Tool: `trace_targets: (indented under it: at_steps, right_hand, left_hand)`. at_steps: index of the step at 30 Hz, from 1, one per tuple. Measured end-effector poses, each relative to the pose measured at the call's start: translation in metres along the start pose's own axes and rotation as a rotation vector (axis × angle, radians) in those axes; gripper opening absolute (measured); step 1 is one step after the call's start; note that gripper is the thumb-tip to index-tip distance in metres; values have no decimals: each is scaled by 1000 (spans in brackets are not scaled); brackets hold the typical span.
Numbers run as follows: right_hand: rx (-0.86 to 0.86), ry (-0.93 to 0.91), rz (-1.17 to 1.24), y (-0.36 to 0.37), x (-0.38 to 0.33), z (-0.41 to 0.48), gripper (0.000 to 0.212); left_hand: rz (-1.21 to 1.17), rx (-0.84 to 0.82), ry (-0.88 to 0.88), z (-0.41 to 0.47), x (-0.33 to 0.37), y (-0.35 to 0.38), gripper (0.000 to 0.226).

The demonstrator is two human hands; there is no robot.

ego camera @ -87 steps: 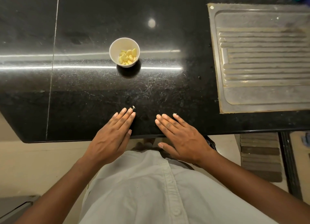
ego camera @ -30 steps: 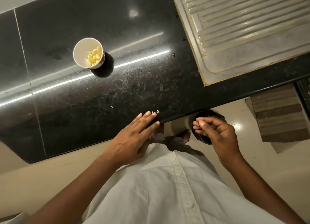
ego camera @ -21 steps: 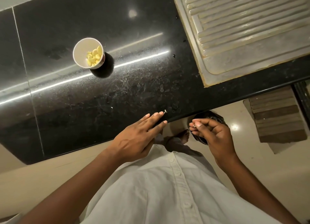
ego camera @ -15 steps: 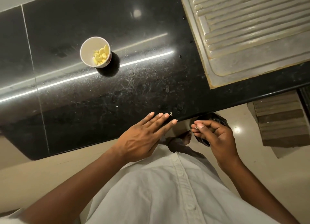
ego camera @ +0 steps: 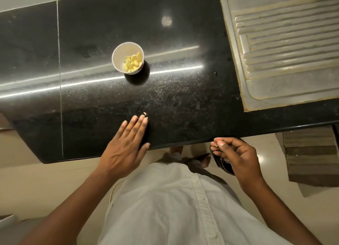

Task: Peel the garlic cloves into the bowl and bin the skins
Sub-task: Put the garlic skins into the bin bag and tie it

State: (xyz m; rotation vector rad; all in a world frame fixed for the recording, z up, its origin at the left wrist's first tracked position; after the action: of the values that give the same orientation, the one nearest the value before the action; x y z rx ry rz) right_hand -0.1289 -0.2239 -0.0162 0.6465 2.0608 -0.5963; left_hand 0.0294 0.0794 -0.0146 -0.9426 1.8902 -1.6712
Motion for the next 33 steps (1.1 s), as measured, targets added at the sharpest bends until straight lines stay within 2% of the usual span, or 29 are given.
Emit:
trace_targets:
  at_steps: [8,23,33]
  right_hand:
    - [-67,-17,-18,19,-6,0,16]
    - [-6,-36,33,3,-2,-5,17]
    - [231,23,163,-54,16,-16,18]
  left_hand:
    - [-200,35,-90,-1,-14,-5,71]
    - [-526,81,-229,6,-12,-21,71]
    - [-432,96,396,95,165,-44,50]
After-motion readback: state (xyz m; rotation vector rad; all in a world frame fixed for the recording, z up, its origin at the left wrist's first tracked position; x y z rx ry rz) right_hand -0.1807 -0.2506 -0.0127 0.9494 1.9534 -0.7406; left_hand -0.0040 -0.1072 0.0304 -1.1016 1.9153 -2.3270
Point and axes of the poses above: each hand's wrist, its own z-axis towards the middle knuckle, its own y-axis out of the palm, x = y × z, the point moved 5 cm from there along z, towards the middle knuckle, and after that the axes turned 11 degrees about x, right-handed, at the moved point
